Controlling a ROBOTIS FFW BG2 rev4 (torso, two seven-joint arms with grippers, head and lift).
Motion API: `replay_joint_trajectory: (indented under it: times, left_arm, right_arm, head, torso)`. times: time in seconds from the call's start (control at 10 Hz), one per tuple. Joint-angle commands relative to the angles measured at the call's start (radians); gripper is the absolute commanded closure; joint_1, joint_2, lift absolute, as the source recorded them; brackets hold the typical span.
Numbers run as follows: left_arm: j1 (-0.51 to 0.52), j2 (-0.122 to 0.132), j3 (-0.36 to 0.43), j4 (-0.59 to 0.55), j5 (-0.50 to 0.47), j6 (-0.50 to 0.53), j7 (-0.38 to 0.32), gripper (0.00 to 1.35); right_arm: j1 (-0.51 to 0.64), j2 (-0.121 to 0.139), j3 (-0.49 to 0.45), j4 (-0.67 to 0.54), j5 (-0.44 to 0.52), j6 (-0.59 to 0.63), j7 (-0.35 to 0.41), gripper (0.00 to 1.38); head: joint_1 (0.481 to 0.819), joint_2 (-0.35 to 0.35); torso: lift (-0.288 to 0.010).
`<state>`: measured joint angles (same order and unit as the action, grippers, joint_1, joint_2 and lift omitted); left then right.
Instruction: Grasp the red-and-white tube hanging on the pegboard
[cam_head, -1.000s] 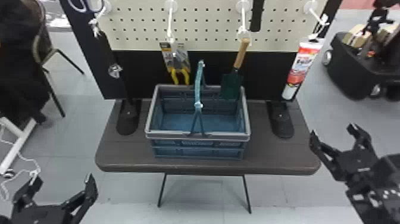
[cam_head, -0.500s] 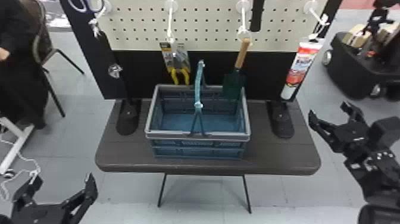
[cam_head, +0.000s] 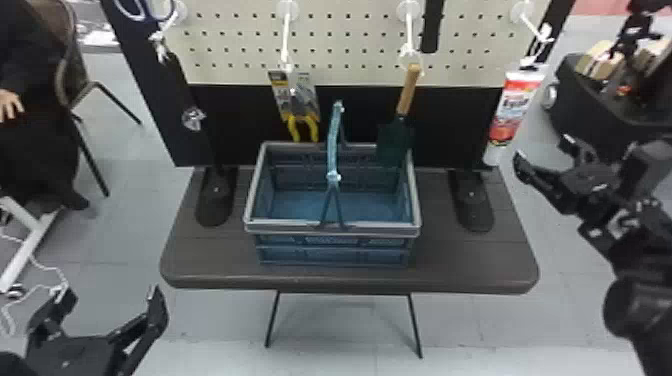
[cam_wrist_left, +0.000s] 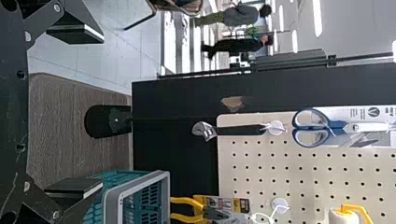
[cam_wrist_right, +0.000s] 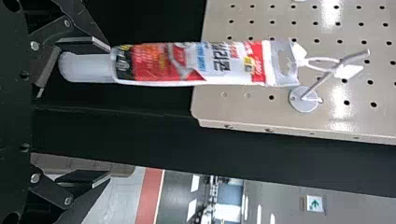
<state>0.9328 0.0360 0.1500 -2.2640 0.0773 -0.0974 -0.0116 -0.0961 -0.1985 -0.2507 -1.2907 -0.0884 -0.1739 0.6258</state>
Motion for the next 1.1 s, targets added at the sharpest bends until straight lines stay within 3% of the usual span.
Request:
replay_joint_trajectory:
  times: [0.0,0.2,0.6,1.0]
  left_arm:
    - [-0.015,0.007,-0.004,0.005,0.001,0.002,-0.001,0.21]
    - [-0.032,0.013,-0.007,0.014,0.001,0.007,-0.005,0.21]
    - [-0.035,0.012,-0.006,0.014,0.001,0.012,-0.011,0.21]
    - [-0.039,0.013,-0.007,0.017,0.001,0.016,-0.019,0.21]
  right_arm:
    - [-0.069,-0.029,0.001,0.033,-0.008,0.036,0.034,0.32]
    - [-0.148,-0.061,0.008,0.111,-0.053,0.1,0.132,0.32]
    - [-0.219,-0.145,0.1,0.109,-0.131,0.307,0.328,0.32]
    - [-0.219,-0.159,0.148,0.057,-0.171,0.353,0.374,0.33]
  head:
    - [0.819,0.008]
    - [0.819,0.008]
    - [0.819,0.008]
    - [0.819,0.008]
  torso:
    - [-0.1]
    - [-0.1]
    - [-0.1]
    - [-0.1]
